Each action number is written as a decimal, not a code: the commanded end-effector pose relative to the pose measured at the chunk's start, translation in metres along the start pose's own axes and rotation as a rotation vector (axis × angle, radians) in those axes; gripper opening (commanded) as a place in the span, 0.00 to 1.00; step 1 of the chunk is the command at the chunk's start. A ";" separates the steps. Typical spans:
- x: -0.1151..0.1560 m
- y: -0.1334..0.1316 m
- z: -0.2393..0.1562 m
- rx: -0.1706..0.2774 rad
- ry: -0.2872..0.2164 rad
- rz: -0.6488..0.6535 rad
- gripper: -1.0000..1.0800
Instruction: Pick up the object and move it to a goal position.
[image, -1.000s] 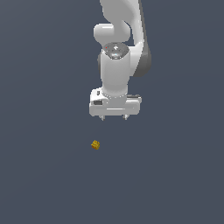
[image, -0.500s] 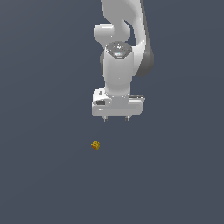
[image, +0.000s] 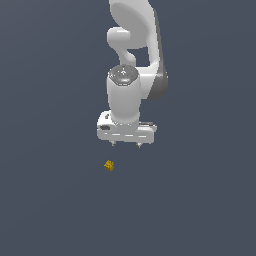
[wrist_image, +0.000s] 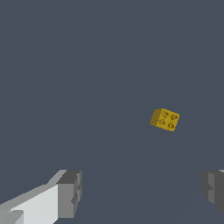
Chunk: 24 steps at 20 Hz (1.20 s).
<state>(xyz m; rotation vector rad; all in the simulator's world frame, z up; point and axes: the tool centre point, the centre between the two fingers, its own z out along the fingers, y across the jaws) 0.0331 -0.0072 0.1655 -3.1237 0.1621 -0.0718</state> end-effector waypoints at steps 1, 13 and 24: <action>0.008 0.012 0.013 -0.001 -0.008 0.059 0.96; 0.038 0.068 0.080 -0.018 -0.037 0.331 0.96; 0.041 0.079 0.095 -0.024 -0.042 0.378 0.96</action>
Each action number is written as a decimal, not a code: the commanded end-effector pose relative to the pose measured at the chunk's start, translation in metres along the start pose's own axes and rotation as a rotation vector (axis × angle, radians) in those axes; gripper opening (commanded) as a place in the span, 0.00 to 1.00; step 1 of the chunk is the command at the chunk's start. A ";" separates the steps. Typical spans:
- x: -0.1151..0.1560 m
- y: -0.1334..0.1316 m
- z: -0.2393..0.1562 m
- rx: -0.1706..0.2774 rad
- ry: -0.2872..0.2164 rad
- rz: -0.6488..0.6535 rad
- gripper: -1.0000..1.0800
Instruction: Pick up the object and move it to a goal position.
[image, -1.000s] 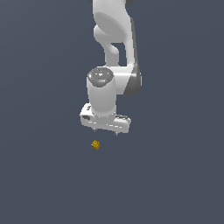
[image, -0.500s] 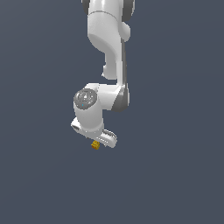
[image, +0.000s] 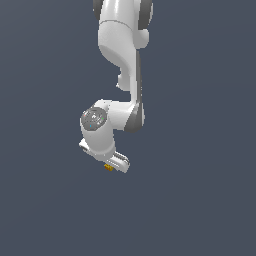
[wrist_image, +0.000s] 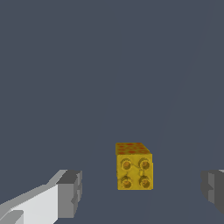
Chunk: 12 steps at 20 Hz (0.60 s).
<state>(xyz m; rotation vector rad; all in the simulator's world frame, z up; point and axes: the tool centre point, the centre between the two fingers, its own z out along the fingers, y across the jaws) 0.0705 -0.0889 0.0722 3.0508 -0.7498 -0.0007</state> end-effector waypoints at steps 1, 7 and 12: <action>0.000 0.000 0.003 0.000 0.000 0.000 0.96; 0.000 0.000 0.030 0.000 0.000 0.003 0.96; 0.000 0.000 0.049 0.000 0.000 0.004 0.96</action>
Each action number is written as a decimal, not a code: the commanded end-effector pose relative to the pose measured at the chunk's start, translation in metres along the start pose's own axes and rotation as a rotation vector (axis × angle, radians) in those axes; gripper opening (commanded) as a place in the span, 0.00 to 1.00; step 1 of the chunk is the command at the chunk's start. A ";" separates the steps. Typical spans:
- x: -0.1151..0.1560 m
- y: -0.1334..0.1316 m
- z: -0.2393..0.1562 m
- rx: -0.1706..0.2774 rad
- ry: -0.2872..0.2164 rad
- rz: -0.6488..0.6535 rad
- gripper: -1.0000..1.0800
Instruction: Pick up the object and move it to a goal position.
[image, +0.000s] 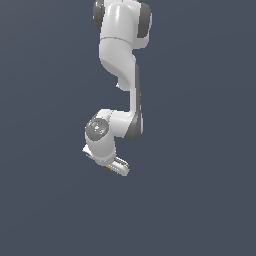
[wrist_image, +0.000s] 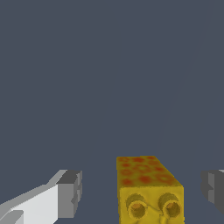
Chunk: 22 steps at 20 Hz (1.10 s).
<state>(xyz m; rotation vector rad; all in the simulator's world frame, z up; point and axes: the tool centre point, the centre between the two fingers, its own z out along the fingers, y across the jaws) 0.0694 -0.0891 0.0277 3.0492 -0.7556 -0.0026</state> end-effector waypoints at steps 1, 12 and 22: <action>0.001 0.000 0.006 0.001 0.001 0.000 0.96; 0.002 -0.001 0.006 0.001 0.001 0.000 0.00; -0.005 -0.005 -0.004 0.001 0.001 0.000 0.00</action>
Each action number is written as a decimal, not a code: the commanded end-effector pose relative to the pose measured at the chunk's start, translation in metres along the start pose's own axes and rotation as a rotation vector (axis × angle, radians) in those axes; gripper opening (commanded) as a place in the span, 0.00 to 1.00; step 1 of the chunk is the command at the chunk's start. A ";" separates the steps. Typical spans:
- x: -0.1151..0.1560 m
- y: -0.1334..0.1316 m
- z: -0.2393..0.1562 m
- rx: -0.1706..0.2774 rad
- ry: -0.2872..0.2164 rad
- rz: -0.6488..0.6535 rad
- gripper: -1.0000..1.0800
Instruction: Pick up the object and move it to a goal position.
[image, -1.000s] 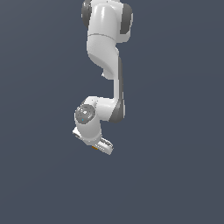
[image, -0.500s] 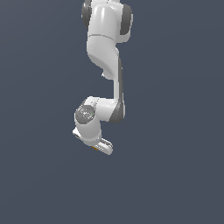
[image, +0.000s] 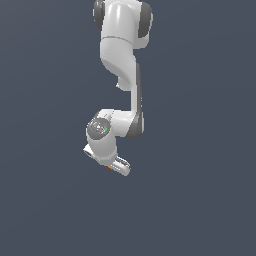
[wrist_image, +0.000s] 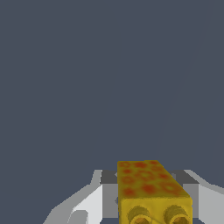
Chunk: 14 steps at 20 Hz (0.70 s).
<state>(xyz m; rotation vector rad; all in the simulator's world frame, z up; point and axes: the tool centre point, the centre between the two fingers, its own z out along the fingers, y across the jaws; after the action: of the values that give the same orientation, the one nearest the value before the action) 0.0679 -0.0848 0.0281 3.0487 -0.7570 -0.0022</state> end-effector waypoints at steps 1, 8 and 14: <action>-0.004 -0.004 -0.007 0.001 0.001 -0.001 0.00; -0.027 -0.020 -0.042 0.001 0.001 -0.001 0.00; -0.056 -0.040 -0.086 0.001 0.001 -0.001 0.00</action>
<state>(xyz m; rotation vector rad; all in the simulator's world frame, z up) 0.0411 -0.0310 0.1029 3.0495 -0.7562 -0.0013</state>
